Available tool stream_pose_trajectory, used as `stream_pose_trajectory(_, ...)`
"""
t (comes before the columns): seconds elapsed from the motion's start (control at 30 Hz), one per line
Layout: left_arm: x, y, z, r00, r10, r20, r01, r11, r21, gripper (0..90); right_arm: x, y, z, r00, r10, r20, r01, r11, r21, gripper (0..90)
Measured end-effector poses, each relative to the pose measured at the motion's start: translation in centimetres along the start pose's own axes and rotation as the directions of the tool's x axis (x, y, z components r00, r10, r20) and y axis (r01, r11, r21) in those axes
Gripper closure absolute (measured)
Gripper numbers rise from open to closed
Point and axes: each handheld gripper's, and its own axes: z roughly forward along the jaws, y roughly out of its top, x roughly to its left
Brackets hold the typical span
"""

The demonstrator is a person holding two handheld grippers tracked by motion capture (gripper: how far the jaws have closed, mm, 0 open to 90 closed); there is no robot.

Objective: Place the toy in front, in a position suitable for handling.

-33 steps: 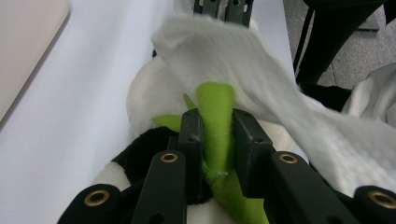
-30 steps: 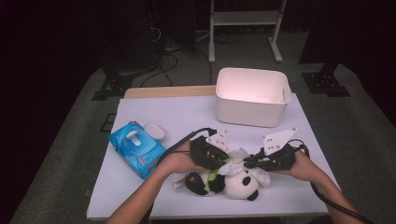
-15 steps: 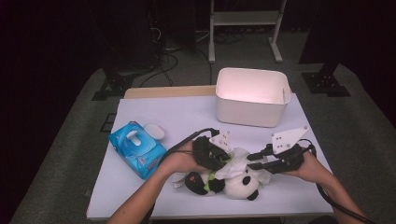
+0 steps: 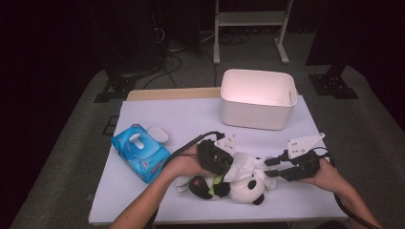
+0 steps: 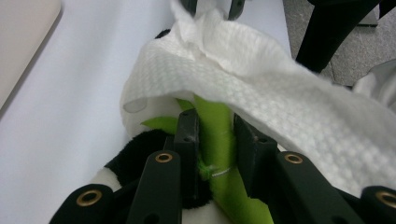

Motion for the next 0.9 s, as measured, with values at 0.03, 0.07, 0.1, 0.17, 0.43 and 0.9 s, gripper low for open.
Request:
stream_pose_trajectory(0.03,0.0,0.0,0.0,1.0000,0.003,0.001,-0.003,1.0000,0.004,70.8,-0.1,-0.2,0.3,0.9999,0.013,-0.007,-0.013,1.000,-0.001,63.7)
stream_pose_trajectory(0.07,0.0,0.0,0.1,1.0000,0.000,0.000,0.000,1.0000,0.001,70.6,-0.2,-0.3,0.7,0.9994,0.026,-0.021,-0.026,1.000,-0.002,67.8)
stream_pose_trajectory(0.1,0.0,0.1,0.1,1.0000,0.001,-0.002,-0.001,1.0000,0.001,70.4,-0.2,-0.4,1.0,0.9992,0.026,-0.032,-0.026,1.000,-0.005,73.8)
stream_pose_trajectory(0.17,0.0,0.1,0.2,1.0000,0.004,0.001,-0.004,1.0000,0.005,70.4,-0.1,-0.3,1.2,0.9987,0.011,-0.050,-0.012,1.000,-0.017,83.9)
stream_pose_trajectory(0.43,-0.1,0.0,0.2,1.0000,0.007,0.004,-0.007,1.0000,-0.002,70.2,0.2,2.2,1.4,0.9959,-0.046,-0.078,0.043,0.999,-0.030,83.5)
stream_pose_trajectory(0.9,-0.2,0.1,0.5,0.9999,0.012,-0.001,-0.012,0.9999,0.002,69.8,0.1,5.4,2.9,0.9903,-0.018,-0.138,0.005,0.996,-0.094,59.2)
